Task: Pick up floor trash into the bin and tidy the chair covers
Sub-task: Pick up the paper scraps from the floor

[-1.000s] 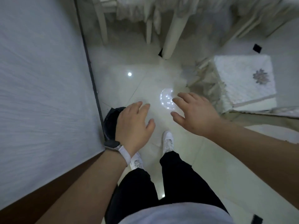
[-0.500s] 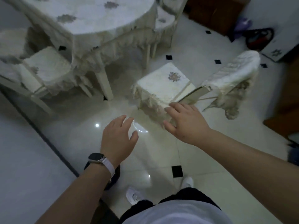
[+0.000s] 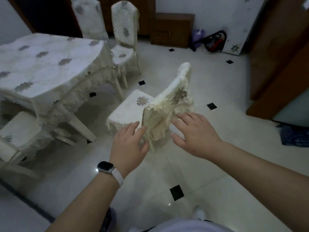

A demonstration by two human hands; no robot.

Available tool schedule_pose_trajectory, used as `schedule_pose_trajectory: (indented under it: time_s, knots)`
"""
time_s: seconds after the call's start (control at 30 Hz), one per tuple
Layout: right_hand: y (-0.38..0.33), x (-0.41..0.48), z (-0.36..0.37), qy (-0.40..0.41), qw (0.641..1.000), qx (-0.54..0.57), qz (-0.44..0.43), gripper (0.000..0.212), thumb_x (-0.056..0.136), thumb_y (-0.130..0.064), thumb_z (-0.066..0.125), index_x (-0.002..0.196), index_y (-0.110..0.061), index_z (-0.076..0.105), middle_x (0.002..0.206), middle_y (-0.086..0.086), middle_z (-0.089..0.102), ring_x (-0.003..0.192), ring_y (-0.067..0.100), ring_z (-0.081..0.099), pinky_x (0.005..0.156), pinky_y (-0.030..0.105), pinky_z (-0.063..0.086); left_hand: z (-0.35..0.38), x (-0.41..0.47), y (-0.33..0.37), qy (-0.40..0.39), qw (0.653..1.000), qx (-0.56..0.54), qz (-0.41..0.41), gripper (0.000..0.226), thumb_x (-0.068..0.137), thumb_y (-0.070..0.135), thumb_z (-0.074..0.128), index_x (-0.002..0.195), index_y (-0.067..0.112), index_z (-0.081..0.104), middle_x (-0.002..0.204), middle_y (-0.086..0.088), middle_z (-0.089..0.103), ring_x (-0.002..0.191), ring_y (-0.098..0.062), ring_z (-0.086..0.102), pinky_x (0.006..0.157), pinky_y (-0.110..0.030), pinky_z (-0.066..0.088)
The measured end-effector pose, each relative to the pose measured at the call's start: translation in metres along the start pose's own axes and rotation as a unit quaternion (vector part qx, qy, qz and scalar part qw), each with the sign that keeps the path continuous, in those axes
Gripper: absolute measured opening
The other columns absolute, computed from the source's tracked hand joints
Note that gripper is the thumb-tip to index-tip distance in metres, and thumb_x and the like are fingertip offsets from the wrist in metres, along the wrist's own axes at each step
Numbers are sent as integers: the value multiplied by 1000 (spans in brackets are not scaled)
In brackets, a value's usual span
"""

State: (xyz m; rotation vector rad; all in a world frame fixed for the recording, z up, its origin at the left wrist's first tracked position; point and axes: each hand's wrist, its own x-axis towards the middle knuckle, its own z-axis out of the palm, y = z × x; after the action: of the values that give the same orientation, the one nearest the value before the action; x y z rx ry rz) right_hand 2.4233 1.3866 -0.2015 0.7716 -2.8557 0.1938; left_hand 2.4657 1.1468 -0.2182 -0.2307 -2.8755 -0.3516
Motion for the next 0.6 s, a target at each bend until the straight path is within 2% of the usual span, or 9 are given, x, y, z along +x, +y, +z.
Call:
schedule_pose_trajectory:
  time_s: [0.13, 0.3, 0.6]
  knots:
    - [66, -28, -19, 35, 999, -4, 26, 52, 88, -50, 40, 117, -15, 66, 122, 8, 64, 112, 30, 58, 95, 43, 45, 7, 38, 70, 12, 999, 11, 49, 47, 86, 42, 50, 126, 19, 64, 132, -10, 61, 121, -33, 55, 99, -48, 46]
    - [132, -53, -33, 84, 994, 1, 72, 50, 88, -48, 43, 114, -14, 69, 121, 10, 65, 110, 33, 59, 92, 42, 45, 19, 78, 139, 9, 993, 22, 112, 46, 84, 39, 54, 124, 18, 64, 131, -11, 61, 119, -35, 57, 97, -49, 46]
    - [205, -54, -34, 103, 987, -22, 121, 51, 90, -48, 43, 118, -13, 67, 124, 11, 63, 114, 34, 57, 96, 43, 43, 48, 157, 189, 0, 981, 18, 193, 46, 87, 41, 53, 128, 21, 62, 135, -8, 59, 124, -32, 54, 101, -49, 44]
